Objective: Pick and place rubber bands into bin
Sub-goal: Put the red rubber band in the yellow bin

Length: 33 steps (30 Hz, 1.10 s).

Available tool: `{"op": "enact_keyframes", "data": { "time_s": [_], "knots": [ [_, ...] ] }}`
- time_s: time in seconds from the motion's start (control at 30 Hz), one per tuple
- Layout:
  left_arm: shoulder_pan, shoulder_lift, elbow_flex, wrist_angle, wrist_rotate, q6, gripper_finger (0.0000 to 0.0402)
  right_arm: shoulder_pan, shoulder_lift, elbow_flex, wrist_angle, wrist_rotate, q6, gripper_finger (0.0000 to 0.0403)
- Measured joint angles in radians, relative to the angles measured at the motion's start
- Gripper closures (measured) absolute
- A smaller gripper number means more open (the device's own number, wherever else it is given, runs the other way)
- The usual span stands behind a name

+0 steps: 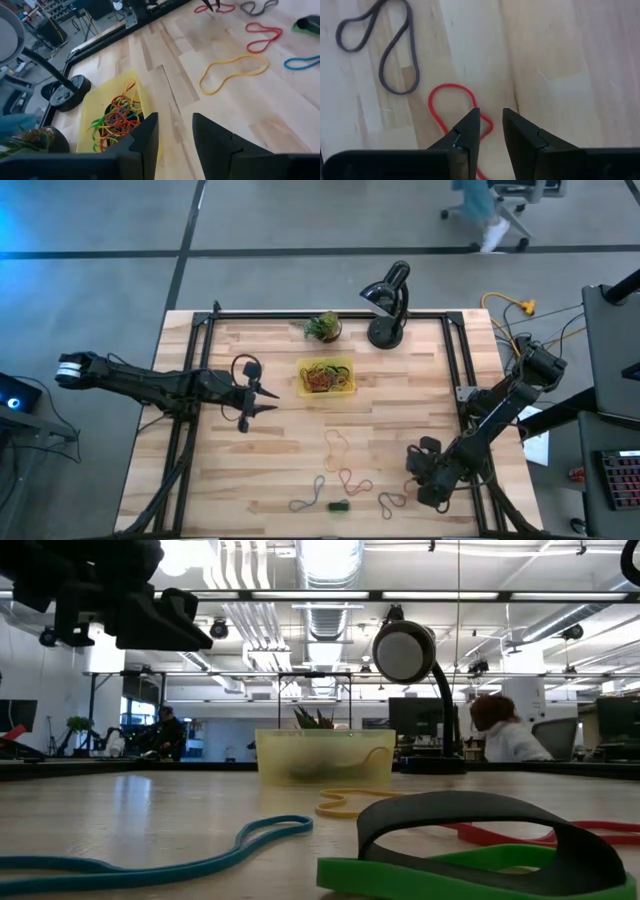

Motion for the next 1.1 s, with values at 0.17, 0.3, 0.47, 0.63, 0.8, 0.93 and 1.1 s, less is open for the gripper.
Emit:
{"op": "enact_keyframes", "data": {
  "time_s": [0.17,0.3,0.47,0.63,0.8,0.93,1.1],
  "knots": [
    [-0.006,0.0,0.0,0.02,0.003,-0.023,0.0297,0.0,0.0,-0.005,0.004,-0.002,-0.043,0.0328],
    [-0.012,0.0,0.0,0.019,0.004,-0.042,0.0297,0.0,0.0,-0.011,0.007,-0.012,-0.047,0.0331],
    [-0.025,0.014,-0.002,0.016,0.021,-0.077,0.0297,0.01,0.027,-0.009,0.042,-0.036,-0.04,0.0331],
    [-0.044,0.042,-0.005,0.021,0.03,-0.08,0.0297,0.022,0.113,0.025,0.026,-0.048,-0.041,0.0331],
    [-0.051,0.064,-0.005,0.052,0.03,-0.08,0.0297,0.027,0.147,0.082,-0.018,-0.023,-0.032,0.0331],
    [-0.051,0.069,-0.005,0.07,0.03,-0.084,0.0297,0.027,0.153,0.143,-0.128,-0.031,-0.014,0.0338],
    [-0.051,0.068,-0.005,0.069,0.03,-0.102,0.0297,0.027,0.154,0.158,-0.188,-0.081,-0.001,0.0347]
  ]
}}
